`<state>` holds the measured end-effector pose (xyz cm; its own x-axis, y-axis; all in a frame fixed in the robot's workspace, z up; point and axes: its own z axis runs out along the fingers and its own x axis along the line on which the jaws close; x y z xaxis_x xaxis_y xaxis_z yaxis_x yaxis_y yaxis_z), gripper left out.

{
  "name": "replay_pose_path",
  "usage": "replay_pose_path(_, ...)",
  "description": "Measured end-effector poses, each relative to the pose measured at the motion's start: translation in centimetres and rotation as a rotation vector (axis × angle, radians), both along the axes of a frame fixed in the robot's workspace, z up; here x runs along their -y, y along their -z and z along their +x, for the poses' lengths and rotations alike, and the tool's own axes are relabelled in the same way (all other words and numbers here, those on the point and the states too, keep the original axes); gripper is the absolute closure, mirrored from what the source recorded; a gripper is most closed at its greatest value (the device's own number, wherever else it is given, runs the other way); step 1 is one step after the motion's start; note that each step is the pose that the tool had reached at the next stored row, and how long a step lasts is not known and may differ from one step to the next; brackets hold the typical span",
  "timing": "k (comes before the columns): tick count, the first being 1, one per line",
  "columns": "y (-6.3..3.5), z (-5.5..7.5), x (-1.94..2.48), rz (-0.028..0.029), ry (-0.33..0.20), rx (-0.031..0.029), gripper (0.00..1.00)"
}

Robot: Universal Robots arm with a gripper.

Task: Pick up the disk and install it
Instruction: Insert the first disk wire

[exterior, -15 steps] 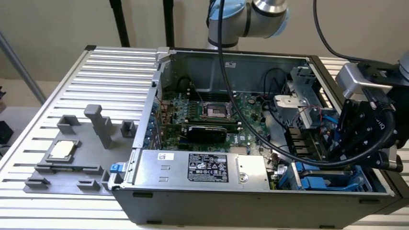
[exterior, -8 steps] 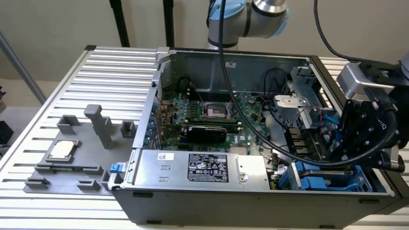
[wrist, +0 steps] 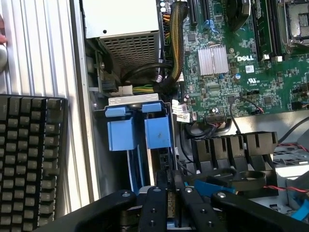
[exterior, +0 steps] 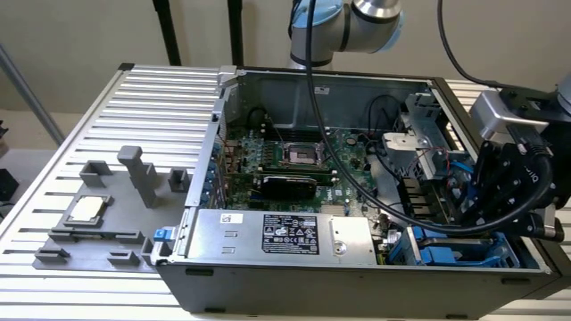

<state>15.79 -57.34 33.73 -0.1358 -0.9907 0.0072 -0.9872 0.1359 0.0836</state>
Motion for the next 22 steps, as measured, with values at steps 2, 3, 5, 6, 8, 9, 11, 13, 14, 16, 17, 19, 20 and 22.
replay_pose_path(2, 0.02, 0.0, -0.02, -0.0026, 0.0, 0.0001, 0.84)
replay_pose_path(3, 0.02, 0.0, -0.03, -0.004, 0.0, 0.0001, 0.84)
replay_pose_path(5, 0.03, -0.1, -0.06, -0.0074, 0.0, 0.0001, 0.84)
replay_pose_path(6, 0.03, -0.1, -0.06, -0.0091, 0.0, 0.0001, 0.84)
replay_pose_path(8, 0.04, -0.1, -0.07, -0.0122, 0.0, 0.0001, 0.84)
replay_pose_path(9, 0.04, -0.2, -0.08, -0.0135, 0.0, 0.0001, 0.84)
replay_pose_path(11, 0.02, -0.2, -0.08, -0.0158, 0.0, -0.0001, 0.82)
replay_pose_path(13, -0.08, -0.2, -0.09, -0.016, 0.0, 0.0, 0.82)
replay_pose_path(14, -0.26, -0.2, -0.1, -0.0159, 0.0, 0.0, 0.75)
replay_pose_path(16, -0.88, -0.2, -0.1, -0.0159, 0.0, 0.0, 0.75)
replay_pose_path(17, -1.33, -0.2, -0.1, -0.0159, 0.0, 0.0, 0.75)
replay_pose_path(19, -2.25, -0.2, -0.1, -0.0158, 0.0, -0.0002, 0.75)
replay_pose_path(20, -2.7, -0.2, -0.1, -0.0159, 0.0, -0.0003, 0.75)
replay_pose_path(22, -3.59, -0.2, -0.09, -0.0157, 0.0, -0.0004, 0.75)
